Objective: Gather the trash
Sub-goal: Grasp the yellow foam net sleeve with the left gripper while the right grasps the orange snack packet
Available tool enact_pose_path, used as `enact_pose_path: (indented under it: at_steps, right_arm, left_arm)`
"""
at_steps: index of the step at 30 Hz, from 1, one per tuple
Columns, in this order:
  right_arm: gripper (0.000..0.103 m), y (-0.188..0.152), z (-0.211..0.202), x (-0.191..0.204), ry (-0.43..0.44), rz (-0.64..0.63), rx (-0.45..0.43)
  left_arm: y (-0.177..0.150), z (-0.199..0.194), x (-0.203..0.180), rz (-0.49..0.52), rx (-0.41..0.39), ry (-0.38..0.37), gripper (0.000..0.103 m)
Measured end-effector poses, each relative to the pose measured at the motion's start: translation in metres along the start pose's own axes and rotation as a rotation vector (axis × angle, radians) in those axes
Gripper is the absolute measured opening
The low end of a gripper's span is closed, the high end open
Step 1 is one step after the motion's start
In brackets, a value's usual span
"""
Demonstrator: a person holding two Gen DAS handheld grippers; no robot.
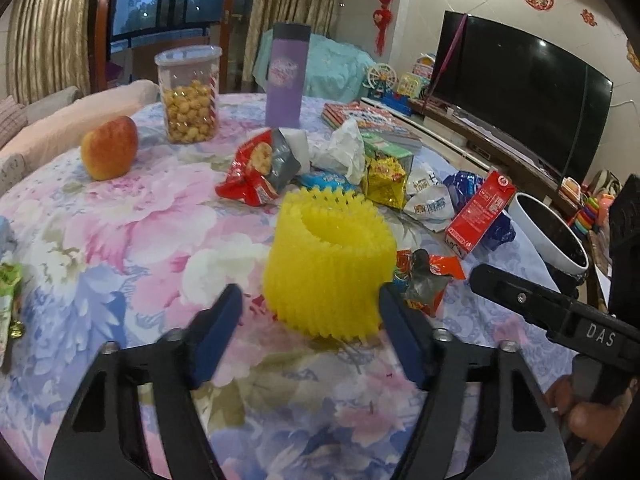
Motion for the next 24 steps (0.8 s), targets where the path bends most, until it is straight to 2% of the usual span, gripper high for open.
enact_pose_path:
  at_steps: [1,3,6,9,12,13,14,24]
  right_arm:
    - [0.074,0.001,0.004,0.000,0.007,0.002,0.005]
    - [0.072,0.002,0.011,0.000,0.026,0.015,0.019]
    - [0.066,0.003,0.020,0.000,0.054,0.038,0.041]
    - [0.053,0.001,0.032,0.005,0.087,0.052,0.069]
    - [0.032,0.000,0.037,0.017,0.146,0.045,0.074]
    - [0.019,0.001,0.036,0.020,0.147,0.032,0.069]
    - [0.013,0.001,0.033,0.023,0.146,0.017,0.064]
    - [0.009,-0.005,-0.001,0.009,0.132,0.042,0.024]
  left_arm:
    - [-0.001,0.001,0.000,-0.002,0.006,-0.007,0.055]
    - [-0.002,0.006,0.000,-0.008,0.024,-0.024,0.041]
    - [-0.001,0.009,0.000,-0.010,0.032,-0.037,0.026]
    - [-0.002,0.007,0.000,-0.010,0.030,-0.049,0.018]
    - [-0.004,0.003,0.002,-0.008,0.025,-0.045,0.015]
    - [-0.004,0.002,0.002,-0.008,0.023,-0.043,0.014]
    - [-0.004,-0.001,0.003,-0.012,0.015,-0.041,0.014]
    - [-0.008,-0.033,-0.020,-0.003,-0.043,-0.100,0.012]
Point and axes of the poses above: each gripper's, at about its wrist camera, not at the fingertips, and z roughly the way its jaws point, x to its left, y to its top, the point moved 9 cm from there along z, roughly the way its jaws point, and after that the axes turned 8 degrees about -z, right-handed, at the moved point
